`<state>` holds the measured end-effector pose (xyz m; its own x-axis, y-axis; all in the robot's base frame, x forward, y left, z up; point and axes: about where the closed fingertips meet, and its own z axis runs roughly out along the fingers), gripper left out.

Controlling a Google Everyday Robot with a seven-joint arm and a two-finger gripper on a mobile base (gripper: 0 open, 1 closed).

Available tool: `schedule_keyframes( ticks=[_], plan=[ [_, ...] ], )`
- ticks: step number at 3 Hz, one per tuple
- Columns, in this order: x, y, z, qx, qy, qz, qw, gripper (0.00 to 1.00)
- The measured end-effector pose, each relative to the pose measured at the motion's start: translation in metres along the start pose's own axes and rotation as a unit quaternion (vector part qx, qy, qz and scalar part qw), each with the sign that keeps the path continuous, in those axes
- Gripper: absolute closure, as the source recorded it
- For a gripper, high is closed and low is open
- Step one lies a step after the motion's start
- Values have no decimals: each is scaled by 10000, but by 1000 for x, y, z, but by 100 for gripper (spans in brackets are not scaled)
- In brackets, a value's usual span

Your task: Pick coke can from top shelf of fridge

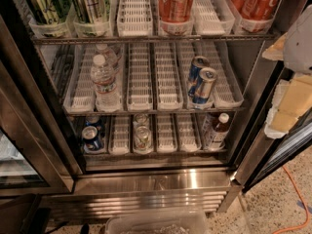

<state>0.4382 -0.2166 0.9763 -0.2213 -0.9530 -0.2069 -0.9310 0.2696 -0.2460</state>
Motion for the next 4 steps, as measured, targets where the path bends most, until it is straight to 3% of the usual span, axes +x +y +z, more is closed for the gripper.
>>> schedule_keyframes(
  ticks=[2, 3, 4],
  plan=[
    [-7, 2, -1, 91, -103, -58, 9999, 0],
    [-36, 6, -4, 267, -559, -145, 9980, 0],
    [-36, 6, -4, 267, -559, -145, 9980, 0]
  ],
)
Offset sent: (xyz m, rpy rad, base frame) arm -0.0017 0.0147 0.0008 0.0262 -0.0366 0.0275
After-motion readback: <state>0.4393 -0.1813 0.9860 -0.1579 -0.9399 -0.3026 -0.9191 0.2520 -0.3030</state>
